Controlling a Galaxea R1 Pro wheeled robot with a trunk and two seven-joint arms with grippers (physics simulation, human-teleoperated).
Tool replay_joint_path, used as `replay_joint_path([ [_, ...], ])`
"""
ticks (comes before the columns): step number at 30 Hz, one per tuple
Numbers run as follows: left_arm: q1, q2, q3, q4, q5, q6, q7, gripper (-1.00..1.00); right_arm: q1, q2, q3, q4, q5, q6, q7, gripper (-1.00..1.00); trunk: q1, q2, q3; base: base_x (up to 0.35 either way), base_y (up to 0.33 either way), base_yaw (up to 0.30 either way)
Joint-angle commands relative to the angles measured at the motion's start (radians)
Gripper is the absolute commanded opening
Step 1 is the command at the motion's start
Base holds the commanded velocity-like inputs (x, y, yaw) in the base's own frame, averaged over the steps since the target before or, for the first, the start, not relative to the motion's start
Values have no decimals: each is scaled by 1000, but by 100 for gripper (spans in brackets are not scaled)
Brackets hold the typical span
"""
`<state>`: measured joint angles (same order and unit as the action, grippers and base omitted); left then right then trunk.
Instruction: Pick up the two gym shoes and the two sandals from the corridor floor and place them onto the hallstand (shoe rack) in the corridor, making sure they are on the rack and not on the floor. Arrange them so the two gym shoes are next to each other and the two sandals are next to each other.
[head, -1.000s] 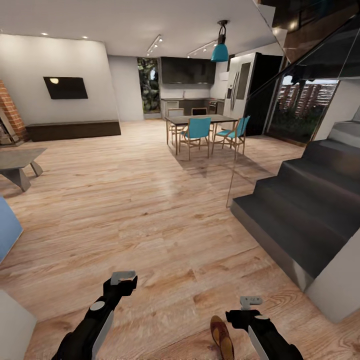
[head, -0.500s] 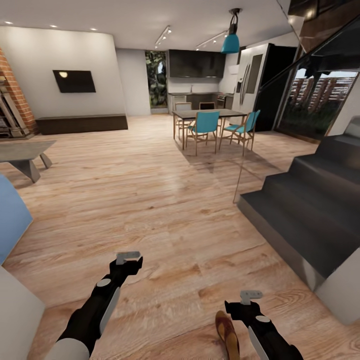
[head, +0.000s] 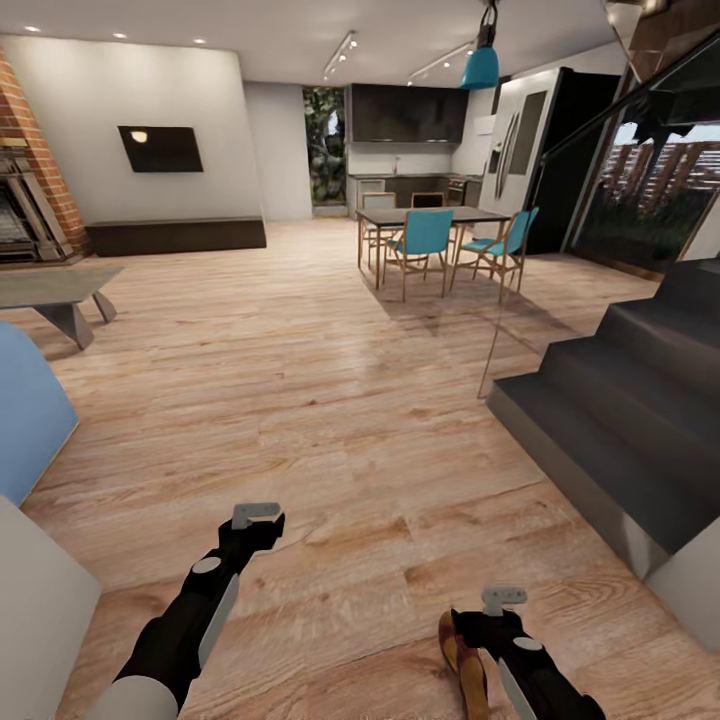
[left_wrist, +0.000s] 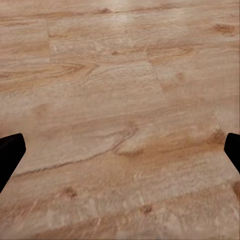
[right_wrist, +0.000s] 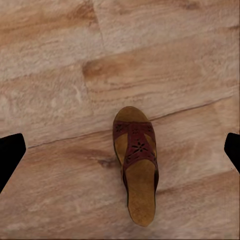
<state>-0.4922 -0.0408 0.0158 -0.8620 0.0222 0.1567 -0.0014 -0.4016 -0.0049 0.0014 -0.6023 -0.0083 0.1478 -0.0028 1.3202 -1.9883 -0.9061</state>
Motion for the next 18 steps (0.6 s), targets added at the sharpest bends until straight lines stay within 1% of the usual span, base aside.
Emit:
replay_joint_path([
  [1, 0, -1, 1, -2, 2, 6, 0, 100, 0, -1, 0, 7, -1, 6, 0, 100, 4, -8, -6, 0, 0, 11],
  [6, 0, -1, 1, -2, 2, 6, 0, 100, 0, -3, -1, 62, -1, 6, 0, 100, 23, -43, -30, 0, 0, -26],
  [10, 0, -1, 1, -2, 2, 6, 0, 100, 0, -5, -2, 106, -1, -1, 0, 100, 38, -71, -49, 0, 0, -91],
  [11, 0, -1, 1, -2, 3, 6, 0, 100, 0, -5, -3, 133, -2, -25, 0, 100, 42, -78, -53, 0, 0, -120],
  [15, 0, -1, 1, -2, 3, 6, 0, 100, 0, -6, -3, 178, -1, -69, 0, 100, 57, -106, -72, 0, 0, -126],
  [18, 0, -1, 1, -2, 3, 6, 0, 100, 0, -6, -3, 192, -1, -81, 0, 100, 69, -127, -87, 0, 0, -125],
])
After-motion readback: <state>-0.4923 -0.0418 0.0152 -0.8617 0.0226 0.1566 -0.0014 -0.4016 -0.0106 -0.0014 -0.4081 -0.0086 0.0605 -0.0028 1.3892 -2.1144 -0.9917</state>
